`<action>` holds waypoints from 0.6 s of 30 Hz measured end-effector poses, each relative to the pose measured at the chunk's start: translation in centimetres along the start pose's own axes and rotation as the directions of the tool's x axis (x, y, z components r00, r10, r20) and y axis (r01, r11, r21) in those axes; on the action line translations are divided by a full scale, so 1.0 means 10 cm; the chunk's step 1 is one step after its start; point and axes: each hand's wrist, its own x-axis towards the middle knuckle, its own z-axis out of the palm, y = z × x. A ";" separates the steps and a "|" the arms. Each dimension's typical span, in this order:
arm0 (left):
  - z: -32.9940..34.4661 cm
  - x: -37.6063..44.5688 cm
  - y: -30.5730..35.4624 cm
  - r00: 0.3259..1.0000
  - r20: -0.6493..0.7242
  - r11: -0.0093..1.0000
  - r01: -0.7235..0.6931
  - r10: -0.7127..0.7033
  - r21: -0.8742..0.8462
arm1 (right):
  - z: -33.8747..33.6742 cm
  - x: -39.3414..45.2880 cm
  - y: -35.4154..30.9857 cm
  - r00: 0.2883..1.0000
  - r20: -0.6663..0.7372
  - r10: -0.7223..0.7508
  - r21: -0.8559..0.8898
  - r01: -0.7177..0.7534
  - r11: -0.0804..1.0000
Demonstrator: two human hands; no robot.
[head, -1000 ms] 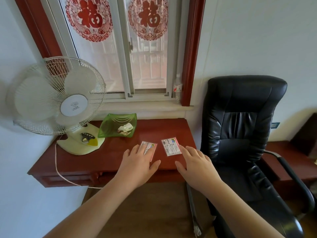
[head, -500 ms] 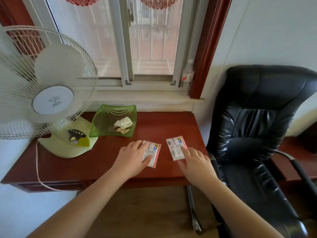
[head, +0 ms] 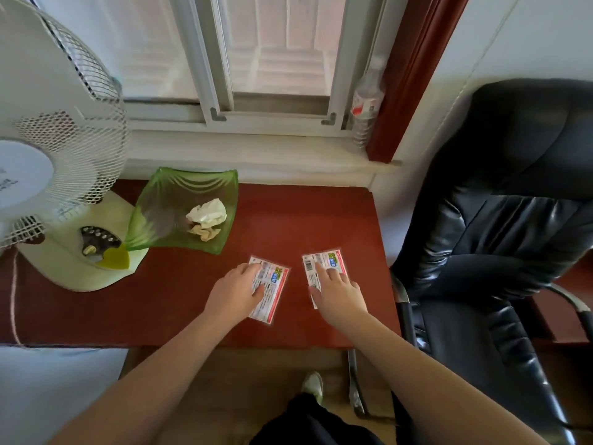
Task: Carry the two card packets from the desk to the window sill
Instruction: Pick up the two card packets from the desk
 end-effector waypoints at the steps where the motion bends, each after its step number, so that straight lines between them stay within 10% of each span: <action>1: 0.04 0.06 0.00 0.999 0.022 0.999 0.040 -0.040 -0.005 | 0.01 0.10 0.04 1.000 0.011 0.003 0.001 -0.003 1.000; 7: 0.27 0.24 -0.04 0.938 0.068 0.938 0.343 -0.339 -0.049 | 0.12 0.48 0.31 0.999 0.048 0.019 -0.037 -0.017 0.999; 18: 0.54 0.27 0.00 0.811 0.052 0.810 0.585 -0.583 -0.041 | 0.32 0.81 0.35 0.857 0.115 0.503 0.209 -0.516 0.831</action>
